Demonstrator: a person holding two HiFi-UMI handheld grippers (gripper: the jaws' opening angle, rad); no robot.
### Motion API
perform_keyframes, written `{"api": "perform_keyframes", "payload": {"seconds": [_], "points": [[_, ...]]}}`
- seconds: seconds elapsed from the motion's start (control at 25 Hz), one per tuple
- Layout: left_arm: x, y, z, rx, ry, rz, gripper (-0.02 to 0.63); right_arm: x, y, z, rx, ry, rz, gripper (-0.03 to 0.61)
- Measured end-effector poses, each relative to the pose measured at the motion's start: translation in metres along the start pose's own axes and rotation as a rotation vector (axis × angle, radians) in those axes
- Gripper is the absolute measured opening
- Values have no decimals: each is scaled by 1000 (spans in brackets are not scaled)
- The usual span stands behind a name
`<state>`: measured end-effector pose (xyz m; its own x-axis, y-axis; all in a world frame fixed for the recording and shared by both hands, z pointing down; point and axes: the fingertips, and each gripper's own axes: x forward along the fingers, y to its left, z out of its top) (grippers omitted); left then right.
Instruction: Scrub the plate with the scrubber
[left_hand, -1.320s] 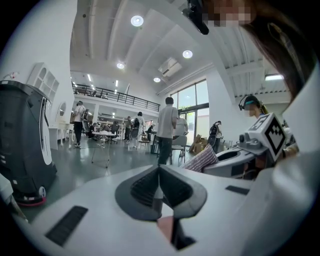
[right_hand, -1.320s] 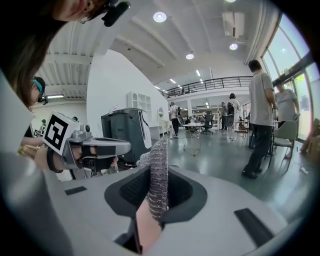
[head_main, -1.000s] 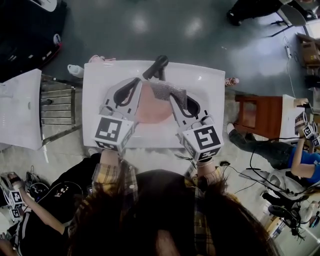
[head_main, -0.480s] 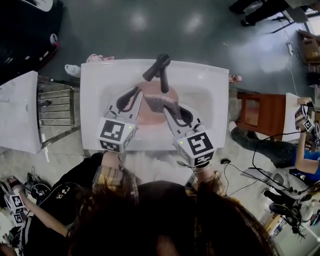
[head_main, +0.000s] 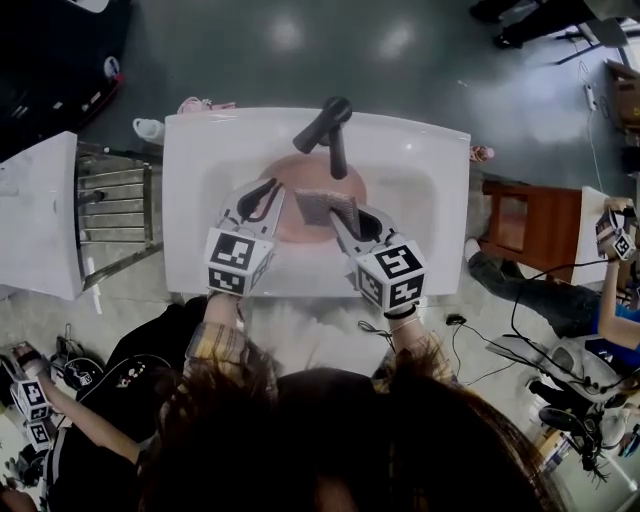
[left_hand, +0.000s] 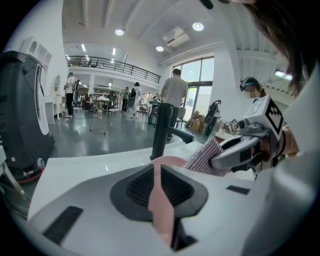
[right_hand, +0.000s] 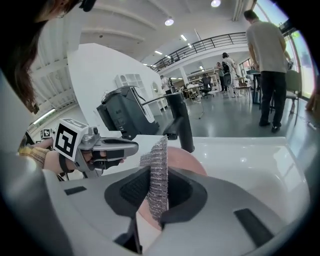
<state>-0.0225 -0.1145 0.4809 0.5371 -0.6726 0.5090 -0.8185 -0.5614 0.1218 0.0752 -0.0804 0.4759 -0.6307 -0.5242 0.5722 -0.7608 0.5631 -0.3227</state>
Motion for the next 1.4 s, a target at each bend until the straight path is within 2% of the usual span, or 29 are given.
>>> {"api": "perform_keyframes", "payload": {"seconds": [0.36, 0.4, 0.48, 0.68, 0.92, 1.12, 1.4], "points": [[15, 14, -23, 29, 47, 35, 21, 21, -27, -26, 12, 58, -49, 84], [17, 16, -26, 32, 54, 36, 32, 23, -29, -28, 13, 63, -53, 84], [21, 18, -32, 32, 75, 35, 93, 27, -34, -31, 14, 72, -59, 84], [30, 27, -44, 39, 108, 50, 127, 35, -42, -37, 6, 93, -78, 84], [37, 35, -54, 30, 142, 60, 133, 40, -50, -39, -35, 110, -108, 84], [33, 35, -54, 55, 157, 67, 133, 41, -52, -37, -77, 122, -142, 84], [31, 32, -54, 89, 142, 73, 133, 45, -57, -40, -163, 129, -212, 86]]}}
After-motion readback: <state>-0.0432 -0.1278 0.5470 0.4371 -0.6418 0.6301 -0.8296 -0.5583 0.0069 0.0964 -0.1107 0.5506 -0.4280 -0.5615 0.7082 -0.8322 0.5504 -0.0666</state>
